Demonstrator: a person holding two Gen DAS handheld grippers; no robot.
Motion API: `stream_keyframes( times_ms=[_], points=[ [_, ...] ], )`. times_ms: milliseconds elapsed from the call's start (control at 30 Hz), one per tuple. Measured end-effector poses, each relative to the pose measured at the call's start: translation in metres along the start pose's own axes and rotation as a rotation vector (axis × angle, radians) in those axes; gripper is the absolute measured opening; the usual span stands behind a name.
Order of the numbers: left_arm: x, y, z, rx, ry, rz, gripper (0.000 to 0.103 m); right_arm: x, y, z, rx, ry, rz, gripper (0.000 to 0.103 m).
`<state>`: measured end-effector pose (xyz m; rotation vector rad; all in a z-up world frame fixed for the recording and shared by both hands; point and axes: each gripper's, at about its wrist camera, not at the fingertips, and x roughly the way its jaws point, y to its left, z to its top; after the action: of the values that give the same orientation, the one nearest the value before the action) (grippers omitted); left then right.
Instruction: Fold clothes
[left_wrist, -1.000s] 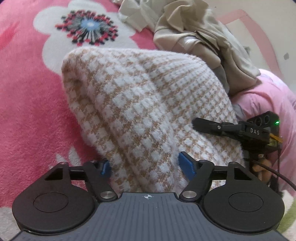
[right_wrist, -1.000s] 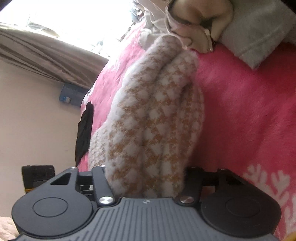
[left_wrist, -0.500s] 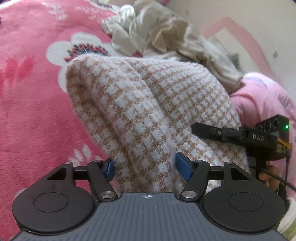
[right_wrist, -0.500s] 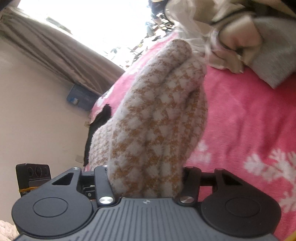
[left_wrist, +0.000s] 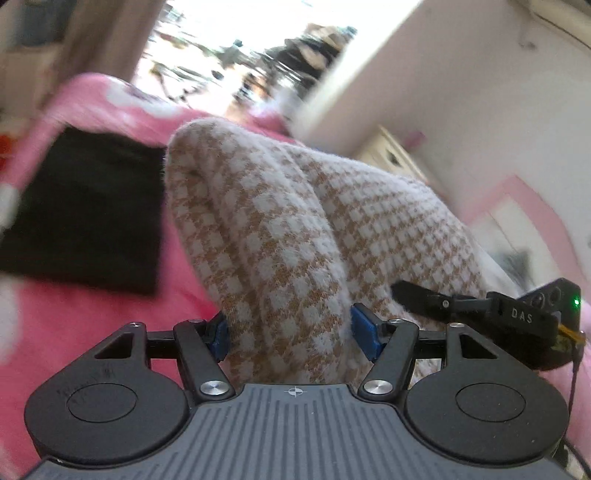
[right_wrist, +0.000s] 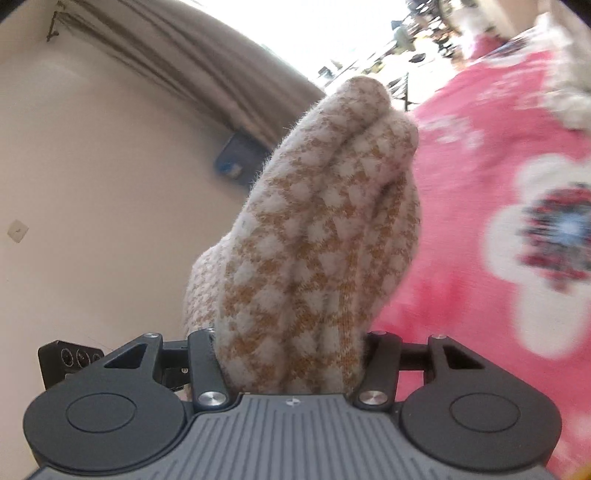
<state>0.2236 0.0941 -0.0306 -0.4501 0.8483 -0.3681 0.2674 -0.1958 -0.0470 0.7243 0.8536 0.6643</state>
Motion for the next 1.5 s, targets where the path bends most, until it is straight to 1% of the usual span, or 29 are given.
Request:
stream_keyframes(
  times_ms=[167, 233, 367, 433, 500, 600, 633, 667, 733, 800, 867, 900, 967, 1000, 1067, 1100, 1133, 1200, 1233, 1300, 1333, 1367, 1400, 1433, 1467, 1500],
  points=[
    [-0.006, 0.074, 0.069, -0.049, -0.061, 0.126, 0.065, 0.115, 0.013, 0.040, 0.045, 0.050, 0.042, 0.055],
    [0.001, 0.102, 0.095, -0.065, -0.058, 0.163, 0.065, 0.155, 0.013, 0.055, 0.067, 0.063, 0.048, 0.055],
    [0.028, 0.143, 0.130, -0.090, -0.039, 0.192, 0.065, 0.217, 0.003, 0.076, 0.117, 0.080, 0.050, 0.055],
    [0.042, 0.163, 0.147, -0.102, -0.029, 0.205, 0.065, 0.243, -0.010, 0.080, 0.144, 0.090, 0.040, 0.055],
    [0.057, 0.183, 0.151, -0.118, -0.016, 0.204, 0.065, 0.266, -0.027, 0.077, 0.162, 0.096, 0.010, 0.055],
    [0.093, 0.211, 0.140, -0.164, 0.033, 0.212, 0.065, 0.294, -0.055, 0.068, 0.166, 0.112, -0.061, 0.055],
    [0.101, 0.215, 0.136, -0.163, 0.037, 0.225, 0.065, 0.300, -0.062, 0.066, 0.163, 0.115, -0.075, 0.055],
    [0.108, 0.218, 0.132, -0.159, 0.039, 0.238, 0.065, 0.301, -0.064, 0.065, 0.158, 0.116, -0.067, 0.055],
    [0.104, 0.223, 0.132, -0.200, 0.015, 0.197, 0.065, 0.303, -0.067, 0.065, 0.151, 0.127, -0.065, 0.055],
    [0.095, 0.224, 0.133, -0.211, -0.003, 0.163, 0.065, 0.306, -0.071, 0.066, 0.145, 0.140, -0.070, 0.055],
    [0.094, 0.228, 0.133, -0.196, -0.011, 0.159, 0.065, 0.308, -0.074, 0.067, 0.139, 0.154, -0.074, 0.056],
    [0.098, 0.231, 0.132, -0.190, -0.002, 0.171, 0.066, 0.310, -0.076, 0.067, 0.136, 0.161, -0.076, 0.061],
    [0.107, 0.236, 0.129, -0.181, 0.020, 0.198, 0.071, 0.310, -0.079, 0.066, 0.129, 0.169, -0.079, 0.070],
    [0.109, 0.240, 0.131, -0.191, 0.023, 0.196, 0.074, 0.304, -0.080, 0.064, 0.132, 0.158, -0.073, 0.071],
    [0.098, 0.240, 0.137, -0.194, 0.007, 0.178, 0.074, 0.288, -0.083, 0.062, 0.158, 0.128, -0.048, 0.072],
    [0.092, 0.240, 0.140, -0.194, -0.002, 0.168, 0.073, 0.277, -0.080, 0.062, 0.145, 0.115, -0.053, 0.073],
    [0.084, 0.237, 0.142, -0.176, -0.018, 0.166, 0.073, 0.265, -0.078, 0.063, 0.133, 0.101, -0.057, 0.073],
    [0.064, 0.231, 0.144, -0.131, -0.088, 0.164, 0.073, 0.241, -0.074, 0.064, 0.082, 0.051, -0.062, 0.072],
    [0.054, 0.223, 0.143, -0.096, -0.118, 0.156, 0.072, 0.228, -0.068, 0.063, 0.033, 0.012, -0.069, 0.070],
    [0.033, 0.205, 0.140, -0.021, -0.177, 0.137, 0.072, 0.202, -0.042, 0.058, -0.113, -0.067, -0.116, 0.048],
    [0.029, 0.191, 0.136, 0.040, -0.180, 0.132, 0.070, 0.195, -0.025, 0.052, -0.210, -0.090, -0.134, 0.044],
    [0.028, 0.176, 0.128, 0.115, -0.171, 0.128, 0.069, 0.189, -0.010, 0.044, -0.303, -0.096, -0.143, 0.032],
    [0.028, 0.161, 0.119, 0.190, -0.159, 0.125, 0.065, 0.187, 0.003, 0.033, -0.391, -0.090, -0.152, 0.026],
    [0.033, 0.149, 0.106, 0.263, -0.137, 0.130, 0.061, 0.192, 0.013, 0.021, -0.474, -0.069, -0.153, 0.025],
    [0.038, 0.137, 0.092, 0.335, -0.113, 0.138, 0.060, 0.200, 0.017, 0.012, -0.531, -0.032, -0.148, 0.022],
    [0.047, 0.132, 0.079, 0.381, -0.079, 0.163, 0.058, 0.210, 0.017, 0.002, -0.576, 0.012, -0.166, 0.022]
  ],
)
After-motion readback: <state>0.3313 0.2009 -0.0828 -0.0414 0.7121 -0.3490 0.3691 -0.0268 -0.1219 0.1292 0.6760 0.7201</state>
